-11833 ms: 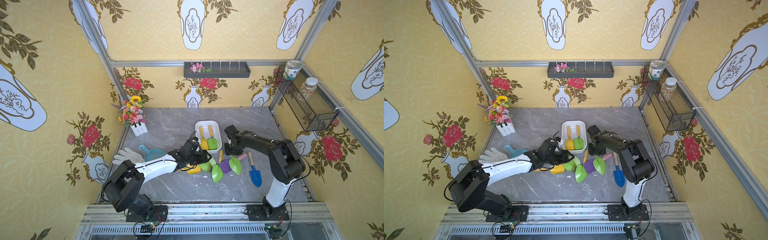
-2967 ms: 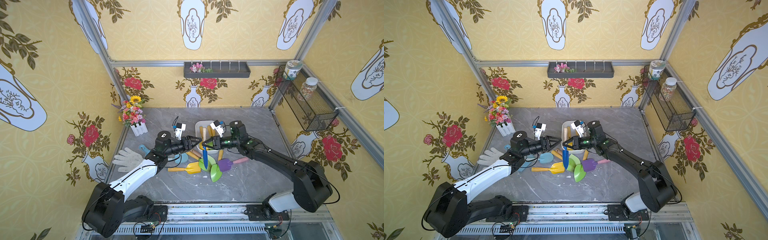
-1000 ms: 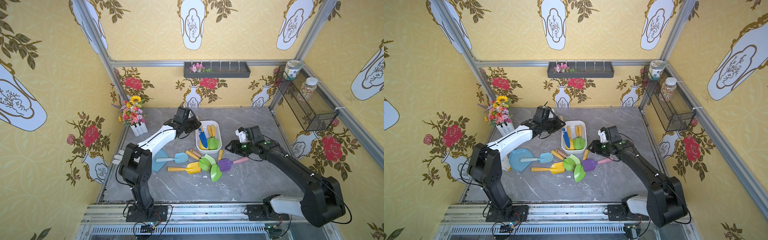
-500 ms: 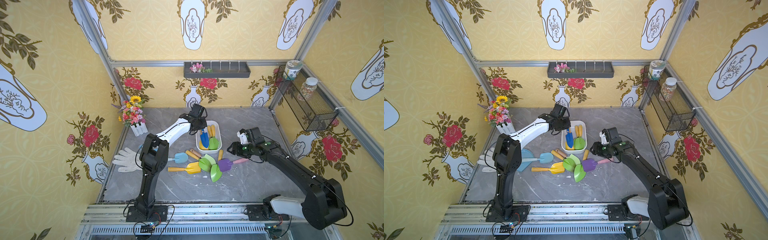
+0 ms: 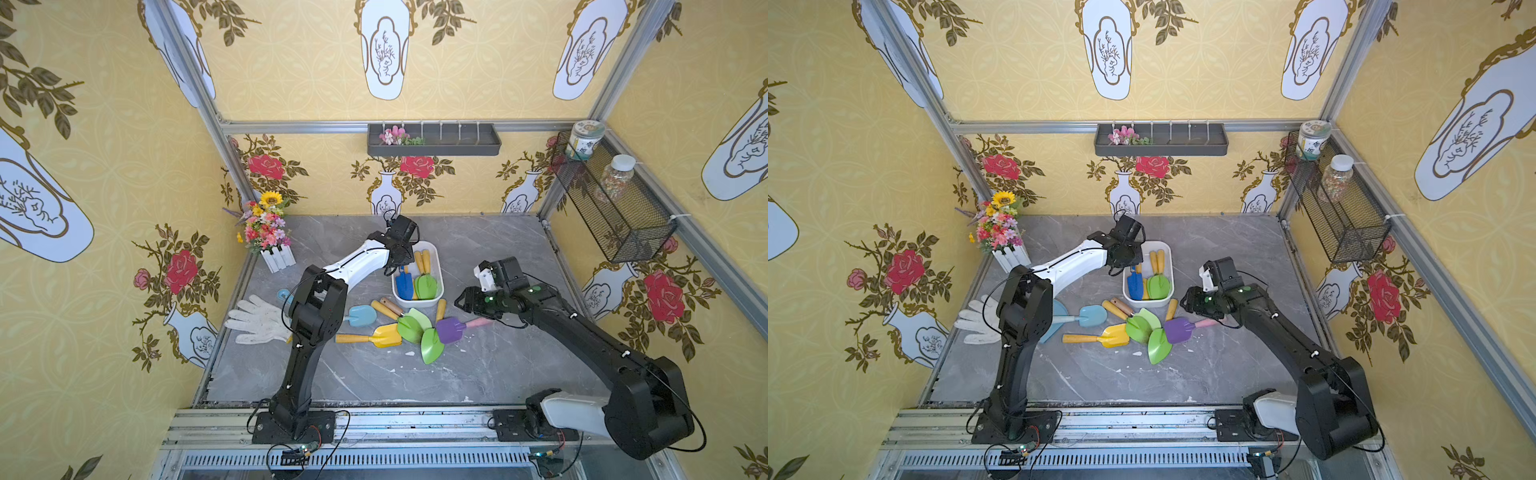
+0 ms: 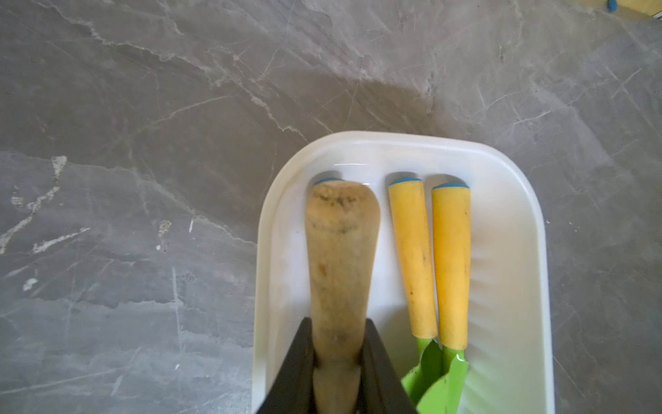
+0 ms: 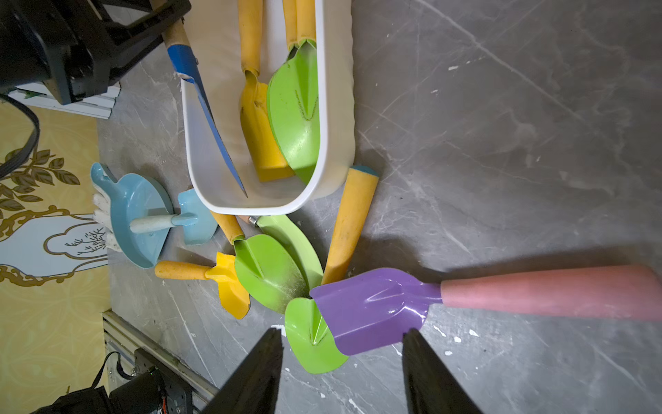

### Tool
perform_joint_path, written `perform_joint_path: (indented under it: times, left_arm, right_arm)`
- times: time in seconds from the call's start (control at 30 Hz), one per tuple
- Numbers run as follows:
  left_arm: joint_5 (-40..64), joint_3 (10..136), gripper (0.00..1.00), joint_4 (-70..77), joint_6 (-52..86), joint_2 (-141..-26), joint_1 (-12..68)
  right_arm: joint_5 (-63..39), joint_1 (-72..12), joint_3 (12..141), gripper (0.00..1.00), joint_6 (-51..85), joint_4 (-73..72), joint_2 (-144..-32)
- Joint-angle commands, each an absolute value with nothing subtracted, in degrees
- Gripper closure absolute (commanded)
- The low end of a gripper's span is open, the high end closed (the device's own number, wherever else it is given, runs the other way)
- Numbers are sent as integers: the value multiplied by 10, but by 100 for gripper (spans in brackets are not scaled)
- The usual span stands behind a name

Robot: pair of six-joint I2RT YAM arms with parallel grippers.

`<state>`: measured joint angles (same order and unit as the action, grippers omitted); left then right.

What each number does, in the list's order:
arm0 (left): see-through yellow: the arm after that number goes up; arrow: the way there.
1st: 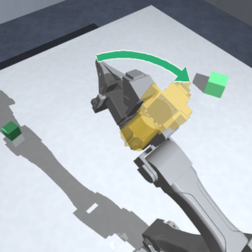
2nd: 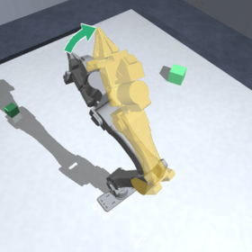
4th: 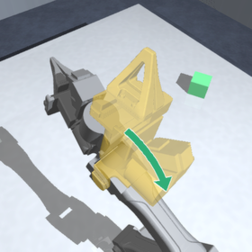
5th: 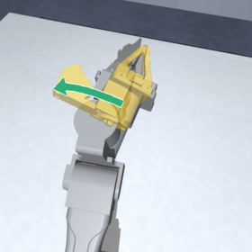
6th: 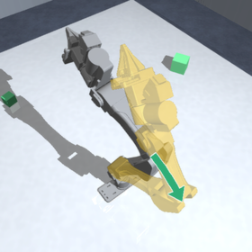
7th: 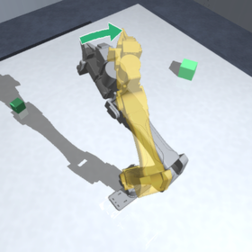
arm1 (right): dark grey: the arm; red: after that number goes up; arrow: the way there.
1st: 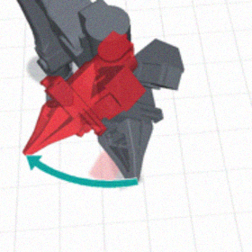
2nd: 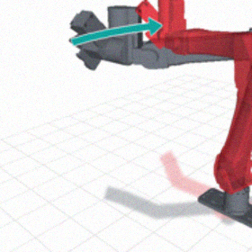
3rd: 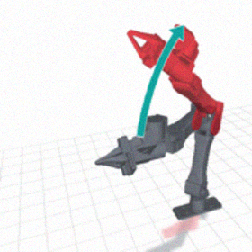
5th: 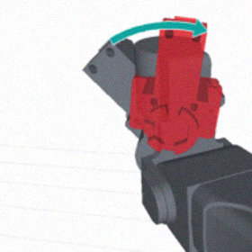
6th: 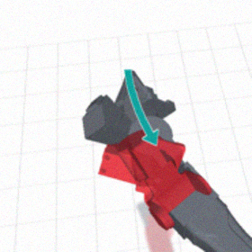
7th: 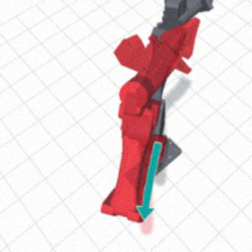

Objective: Put the shovel into the storage box
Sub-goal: Place the shovel in the storage box, then pick up the shovel from the center of the board.

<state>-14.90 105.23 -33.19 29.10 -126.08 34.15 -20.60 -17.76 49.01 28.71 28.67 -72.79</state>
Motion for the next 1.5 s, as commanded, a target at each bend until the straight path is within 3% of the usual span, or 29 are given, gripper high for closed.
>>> perform_joint_path:
  times: [0.0,0.23,0.53,0.93,1.47]
  left_arm:
    - [-159,1060,74,-345,286,-1275,343]
    - [-166,1078,56,-353,285,-1284,346]
    - [-155,1060,56,-345,284,-1238,356]
    - [-86,911,53,-260,289,-1099,360]
    - [-51,744,51,-193,320,-967,367]
  right_arm:
    - [-197,-178,489,43,289,279,-730]
    - [-195,-178,488,42,292,277,-735]
    - [-188,-178,496,42,289,285,-732]
    - [-141,-209,525,42,304,315,-748]
    - [-22,-188,502,39,490,424,-773]
